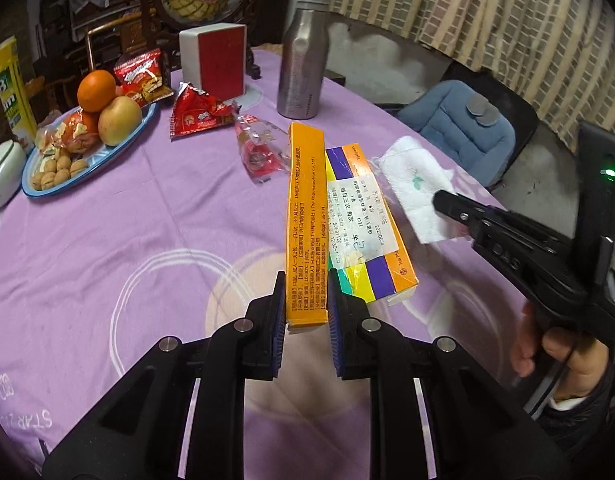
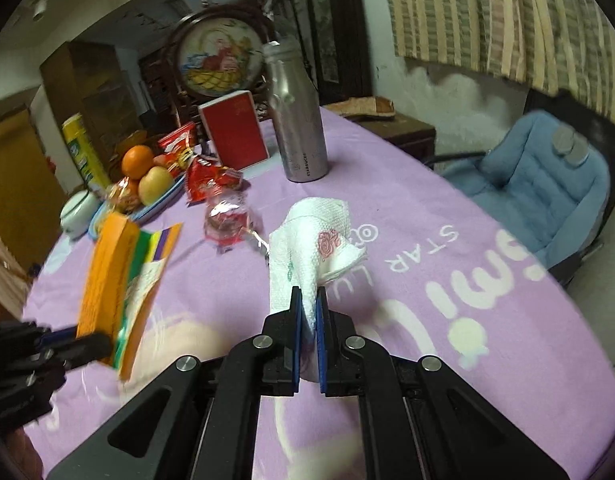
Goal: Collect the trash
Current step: 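Carry the boxes and tissue to the red wastebasket and open both tools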
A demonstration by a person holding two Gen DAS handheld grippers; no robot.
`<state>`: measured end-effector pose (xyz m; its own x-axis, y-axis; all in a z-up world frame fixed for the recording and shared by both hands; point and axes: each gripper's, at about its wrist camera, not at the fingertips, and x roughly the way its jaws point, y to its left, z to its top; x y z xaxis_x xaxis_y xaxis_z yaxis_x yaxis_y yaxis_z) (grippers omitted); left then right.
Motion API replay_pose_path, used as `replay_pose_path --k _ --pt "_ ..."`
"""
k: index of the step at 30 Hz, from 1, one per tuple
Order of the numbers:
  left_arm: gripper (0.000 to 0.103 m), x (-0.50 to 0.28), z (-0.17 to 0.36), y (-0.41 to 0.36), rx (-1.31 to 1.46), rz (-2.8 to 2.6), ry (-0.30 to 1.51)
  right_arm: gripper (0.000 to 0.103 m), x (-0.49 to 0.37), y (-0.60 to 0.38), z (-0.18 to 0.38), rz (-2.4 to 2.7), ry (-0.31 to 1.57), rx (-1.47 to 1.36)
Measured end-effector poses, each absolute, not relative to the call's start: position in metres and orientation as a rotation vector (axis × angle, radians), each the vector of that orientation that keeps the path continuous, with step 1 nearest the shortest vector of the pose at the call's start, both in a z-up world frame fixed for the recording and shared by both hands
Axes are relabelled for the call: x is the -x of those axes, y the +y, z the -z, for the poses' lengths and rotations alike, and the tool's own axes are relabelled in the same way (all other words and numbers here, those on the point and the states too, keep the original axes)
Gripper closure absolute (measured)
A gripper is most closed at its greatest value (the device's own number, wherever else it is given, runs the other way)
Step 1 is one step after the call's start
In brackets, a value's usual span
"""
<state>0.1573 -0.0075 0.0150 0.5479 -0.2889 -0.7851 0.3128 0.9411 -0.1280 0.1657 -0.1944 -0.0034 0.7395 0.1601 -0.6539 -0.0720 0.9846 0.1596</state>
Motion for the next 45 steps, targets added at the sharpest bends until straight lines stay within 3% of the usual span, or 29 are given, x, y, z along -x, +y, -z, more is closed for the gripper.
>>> replay_pose_path --k 15,25,37,45 --pt "0.083 -0.077 -0.010 -0.111 -0.134 0.556 0.890 0.096 -0.011 -0.302 0.018 0.106 0.722 -0.076" --pt "0.083 -0.008 0.004 -0.224 -0.303 0.858 0.893 0.096 0.083 -0.404 0.066 0.317 0.793 -0.197" --pt "0.083 0.058 0.105 -0.355 -0.538 1.078 1.074 0.096 0.146 -0.504 0.177 0.451 0.939 -0.477" --pt "0.083 0.053 0.215 -0.418 -0.565 1.056 1.294 0.096 0.149 -0.537 0.255 0.483 1.043 -0.636"
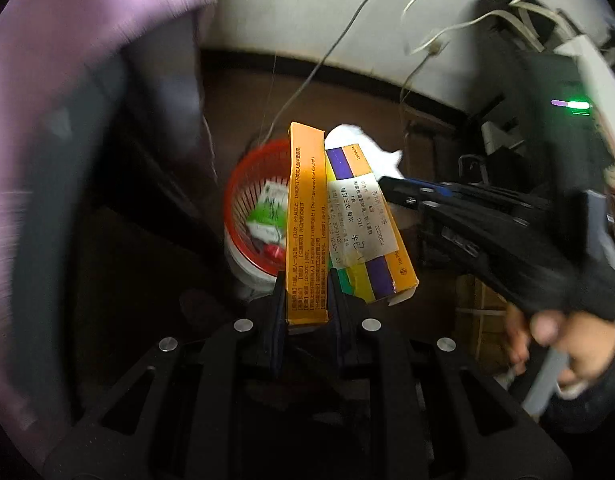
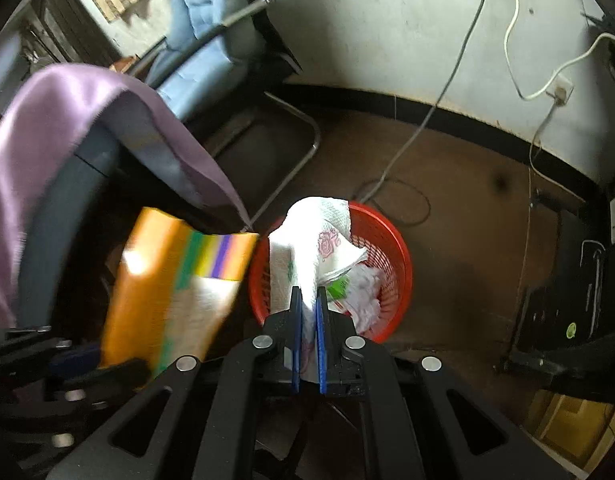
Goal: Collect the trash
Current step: 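Carry the boxes and tissue to the red wastebasket and open both tools, then bring both open tools back up over the table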
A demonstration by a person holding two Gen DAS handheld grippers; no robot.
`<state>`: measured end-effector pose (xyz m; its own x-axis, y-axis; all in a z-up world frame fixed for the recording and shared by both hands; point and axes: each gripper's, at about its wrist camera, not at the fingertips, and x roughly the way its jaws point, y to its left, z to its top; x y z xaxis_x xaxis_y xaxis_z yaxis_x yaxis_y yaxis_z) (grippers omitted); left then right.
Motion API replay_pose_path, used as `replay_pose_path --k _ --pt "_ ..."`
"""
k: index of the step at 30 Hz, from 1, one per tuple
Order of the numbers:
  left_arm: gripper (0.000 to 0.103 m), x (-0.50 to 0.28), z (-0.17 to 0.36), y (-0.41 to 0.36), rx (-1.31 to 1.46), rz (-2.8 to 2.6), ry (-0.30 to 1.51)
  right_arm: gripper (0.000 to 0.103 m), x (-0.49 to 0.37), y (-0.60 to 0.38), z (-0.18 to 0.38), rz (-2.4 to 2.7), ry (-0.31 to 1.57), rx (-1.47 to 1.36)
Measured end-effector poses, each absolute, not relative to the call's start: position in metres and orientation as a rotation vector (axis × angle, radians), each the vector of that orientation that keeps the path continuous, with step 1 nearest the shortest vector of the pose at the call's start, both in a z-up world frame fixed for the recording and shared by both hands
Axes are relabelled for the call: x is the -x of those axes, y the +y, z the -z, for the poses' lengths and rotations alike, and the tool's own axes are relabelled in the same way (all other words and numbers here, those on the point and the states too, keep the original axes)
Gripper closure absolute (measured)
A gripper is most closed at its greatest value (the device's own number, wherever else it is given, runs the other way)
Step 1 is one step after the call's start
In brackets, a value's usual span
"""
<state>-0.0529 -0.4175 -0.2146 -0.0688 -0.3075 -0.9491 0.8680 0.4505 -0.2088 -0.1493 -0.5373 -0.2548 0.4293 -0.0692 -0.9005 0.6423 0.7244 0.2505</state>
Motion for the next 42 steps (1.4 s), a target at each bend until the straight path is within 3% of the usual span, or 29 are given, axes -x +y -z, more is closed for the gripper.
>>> replay_pose_path --k 8,14,15,16,17,18,19,20,28,34,42 --pt "0.083 0.028 0.310 -0.465 -0.657 0.918 1.422 0.096 0.136 -0.569 0.329 0.541 1.137 -0.750" --pt "0.082 0.023 0.337 -0.481 -0.673 0.884 1.461 0.093 0.131 -0.583 0.352 0.540 1.148 -0.829" --pt "0.077 0.021 0.339 -0.483 -0.660 0.881 1.474 0.092 0.131 -0.583 0.353 0.540 1.147 -0.833" --pt "0.063 0.019 0.341 -0.489 -0.650 0.878 1.493 0.088 0.132 -0.585 0.354 0.544 1.142 -0.835" --pt "0.054 0.017 0.339 -0.489 -0.638 0.878 1.508 0.076 0.132 -0.586 0.354 0.554 1.136 -0.837" --pt "0.035 0.015 0.337 -0.488 -0.620 0.878 1.513 0.065 0.133 -0.588 0.352 0.561 1.127 -0.839" --pt "0.025 0.015 0.332 -0.486 -0.602 0.878 1.500 0.063 0.135 -0.588 0.349 0.568 1.113 -0.838" --pt "0.024 0.015 0.323 -0.485 -0.588 0.880 1.458 0.063 0.137 -0.588 0.345 0.573 1.096 -0.831" --pt "0.023 0.025 0.295 -0.463 -0.621 0.880 1.394 0.060 0.148 -0.586 0.314 0.593 1.052 -0.824" --pt "0.023 0.047 0.260 -0.444 -0.668 0.885 1.316 0.045 0.165 -0.585 0.261 0.648 1.000 -0.754" --pt "0.023 0.062 0.155 -0.401 -0.578 0.903 1.139 0.023 0.152 -0.534 0.147 0.585 0.917 -0.484"
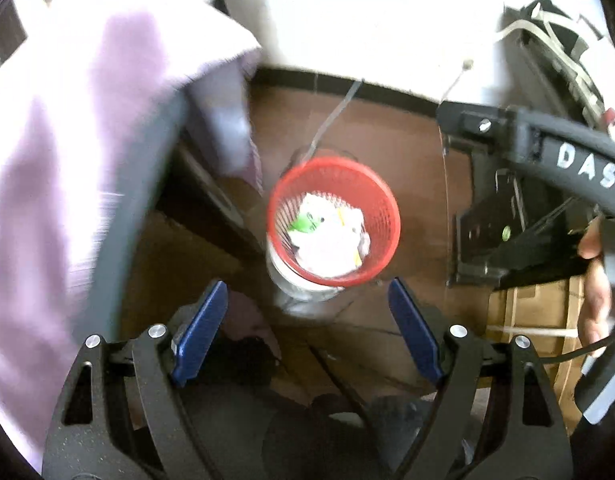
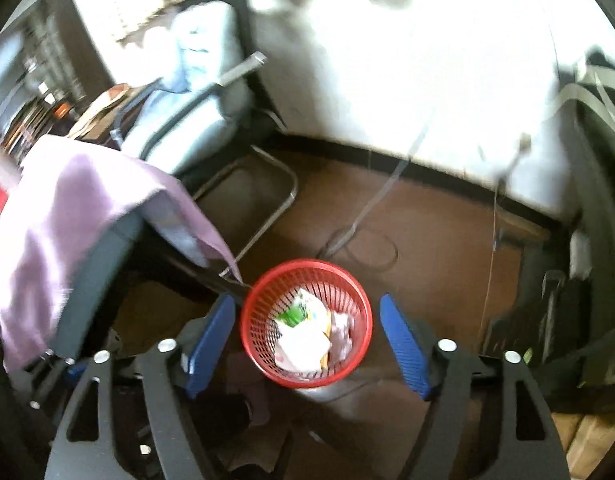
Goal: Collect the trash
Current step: 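Bring both open tools back up over the table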
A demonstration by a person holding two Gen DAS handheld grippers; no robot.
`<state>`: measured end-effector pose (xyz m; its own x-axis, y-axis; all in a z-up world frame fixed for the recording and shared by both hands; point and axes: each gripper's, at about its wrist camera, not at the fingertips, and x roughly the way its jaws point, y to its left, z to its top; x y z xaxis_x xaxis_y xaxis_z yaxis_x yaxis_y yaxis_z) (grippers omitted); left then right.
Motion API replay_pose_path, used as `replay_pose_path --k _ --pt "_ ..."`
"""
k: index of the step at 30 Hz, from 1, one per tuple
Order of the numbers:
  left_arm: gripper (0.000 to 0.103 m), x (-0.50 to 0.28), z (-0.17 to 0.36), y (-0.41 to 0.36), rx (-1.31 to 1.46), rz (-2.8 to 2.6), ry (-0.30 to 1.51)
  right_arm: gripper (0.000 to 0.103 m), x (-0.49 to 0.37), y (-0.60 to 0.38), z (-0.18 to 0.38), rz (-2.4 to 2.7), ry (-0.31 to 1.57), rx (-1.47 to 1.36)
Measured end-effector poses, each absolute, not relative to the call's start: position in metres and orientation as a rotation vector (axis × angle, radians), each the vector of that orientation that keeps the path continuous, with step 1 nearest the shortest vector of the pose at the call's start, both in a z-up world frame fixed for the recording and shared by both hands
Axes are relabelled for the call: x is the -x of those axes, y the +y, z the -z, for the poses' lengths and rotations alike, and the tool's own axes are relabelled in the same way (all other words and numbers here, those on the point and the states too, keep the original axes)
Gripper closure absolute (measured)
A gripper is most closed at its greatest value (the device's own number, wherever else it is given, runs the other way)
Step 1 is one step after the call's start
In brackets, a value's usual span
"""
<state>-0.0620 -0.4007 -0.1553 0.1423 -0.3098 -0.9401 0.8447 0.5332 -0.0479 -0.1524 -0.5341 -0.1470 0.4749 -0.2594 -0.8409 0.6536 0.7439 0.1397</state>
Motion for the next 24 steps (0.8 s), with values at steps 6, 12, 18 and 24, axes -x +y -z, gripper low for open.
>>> replay_pose_path --k 6,12,18,24 --pt "0.019 0.032 0.080 -0.331 -0.425 0.776 1.045 0.013 0.130 -0.480 0.068 0.474 0.819 -0.355" --pt "0.019 -0.011 0.025 -0.242 -0.265 0.632 0.993 0.011 0.079 -0.412 0.018 0.301 0.773 -0.250" --pt "0.018 -0.041 -0.014 -0.160 -0.177 0.475 0.924 0.011 0.023 -0.344 -0.017 0.148 0.759 -0.186" --pt "0.016 -0.066 -0.044 -0.092 -0.143 0.342 0.831 0.011 -0.023 -0.275 -0.048 0.016 0.764 -0.058"
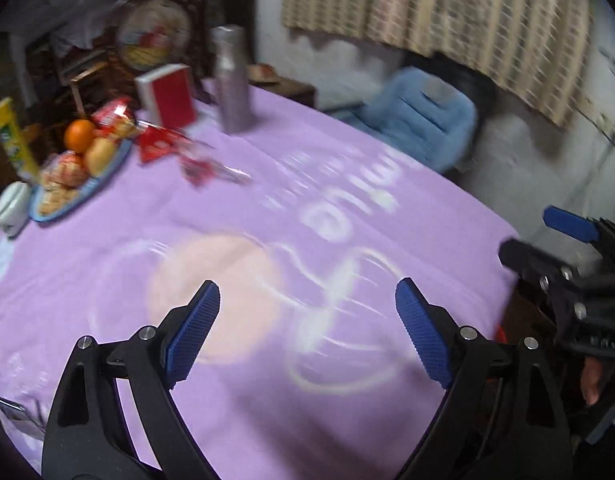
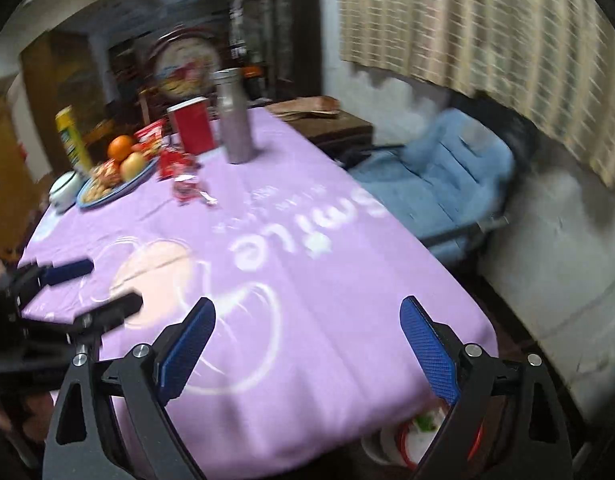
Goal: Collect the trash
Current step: 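Bring both open tools back up over the table, then grasp the red snack bag with the left tool while the right tool grasps the clear candy wrapper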
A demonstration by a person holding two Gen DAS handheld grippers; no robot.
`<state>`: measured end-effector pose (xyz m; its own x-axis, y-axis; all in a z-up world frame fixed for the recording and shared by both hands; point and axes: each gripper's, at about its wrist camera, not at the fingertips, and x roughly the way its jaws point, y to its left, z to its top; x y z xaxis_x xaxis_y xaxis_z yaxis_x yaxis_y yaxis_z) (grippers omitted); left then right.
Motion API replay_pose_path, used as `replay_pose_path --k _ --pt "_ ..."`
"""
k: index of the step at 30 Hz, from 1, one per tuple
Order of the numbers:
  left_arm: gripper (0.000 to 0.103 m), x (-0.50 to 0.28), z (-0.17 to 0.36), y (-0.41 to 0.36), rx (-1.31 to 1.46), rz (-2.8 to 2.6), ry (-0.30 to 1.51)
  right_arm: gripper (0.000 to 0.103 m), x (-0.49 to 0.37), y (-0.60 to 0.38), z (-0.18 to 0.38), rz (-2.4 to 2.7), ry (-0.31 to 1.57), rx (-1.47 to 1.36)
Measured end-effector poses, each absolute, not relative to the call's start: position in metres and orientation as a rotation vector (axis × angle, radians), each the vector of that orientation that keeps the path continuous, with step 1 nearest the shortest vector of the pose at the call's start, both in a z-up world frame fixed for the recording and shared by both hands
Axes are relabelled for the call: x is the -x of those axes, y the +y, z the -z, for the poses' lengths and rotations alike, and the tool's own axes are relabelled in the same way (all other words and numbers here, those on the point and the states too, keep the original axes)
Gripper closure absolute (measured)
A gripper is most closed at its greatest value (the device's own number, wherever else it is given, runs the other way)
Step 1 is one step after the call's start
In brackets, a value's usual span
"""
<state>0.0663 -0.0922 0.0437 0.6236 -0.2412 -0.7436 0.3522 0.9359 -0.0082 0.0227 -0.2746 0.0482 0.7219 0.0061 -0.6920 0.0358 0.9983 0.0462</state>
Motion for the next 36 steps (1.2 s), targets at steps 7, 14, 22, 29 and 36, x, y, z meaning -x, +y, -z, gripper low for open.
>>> replay_pose_path --k 7,14,22,29,36 --pt "0.013 -0.126 -0.065 -0.028 -0.047 0.195 0.831 0.011 -0.078 -0.217 -0.065 -0.074 0.778 -0.032" --pt "0.013 -0.204 -0.056 0.021 0.031 0.122 0.930 0.011 -0.145 -0.180 -0.070 -0.165 0.794 -0.048" --pt "0.013 -0.293 -0.052 0.066 0.176 0.035 0.979 0.011 -0.224 -0.144 -0.047 -0.242 0.820 -0.031" --pt "0.013 -0.376 -0.024 0.073 0.285 0.025 1.072 0.011 -0.274 -0.127 -0.018 -0.279 0.836 -0.036" --pt "0.013 -0.430 -0.003 0.065 0.316 -0.025 1.077 0.011 -0.280 -0.114 -0.012 -0.337 0.801 0.070"
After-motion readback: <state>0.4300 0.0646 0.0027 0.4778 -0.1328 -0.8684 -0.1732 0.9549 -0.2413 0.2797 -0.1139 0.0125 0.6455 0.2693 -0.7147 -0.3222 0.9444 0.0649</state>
